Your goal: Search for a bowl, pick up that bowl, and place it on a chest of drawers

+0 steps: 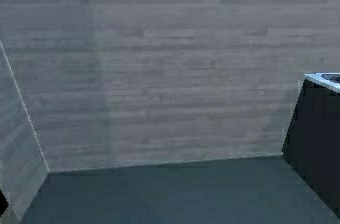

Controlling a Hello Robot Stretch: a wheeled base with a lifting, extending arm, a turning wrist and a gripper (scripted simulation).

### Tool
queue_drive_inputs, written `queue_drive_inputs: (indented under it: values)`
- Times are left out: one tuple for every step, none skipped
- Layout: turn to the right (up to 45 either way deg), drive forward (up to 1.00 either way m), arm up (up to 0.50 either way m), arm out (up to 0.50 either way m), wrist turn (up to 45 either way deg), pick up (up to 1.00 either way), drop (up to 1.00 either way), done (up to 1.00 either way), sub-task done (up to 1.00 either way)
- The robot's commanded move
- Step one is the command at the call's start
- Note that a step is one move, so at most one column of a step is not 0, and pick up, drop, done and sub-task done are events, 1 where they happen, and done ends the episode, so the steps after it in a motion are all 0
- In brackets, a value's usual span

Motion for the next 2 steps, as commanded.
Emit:
queue_drive_inputs:
  values:
    - [-12.0,0.00,0.00,0.00,0.0,0.00,0.00,0.00,0.00]
    - [0.0,0.15,0.00,0.00,0.0,0.00,0.00,0.00,0.00]
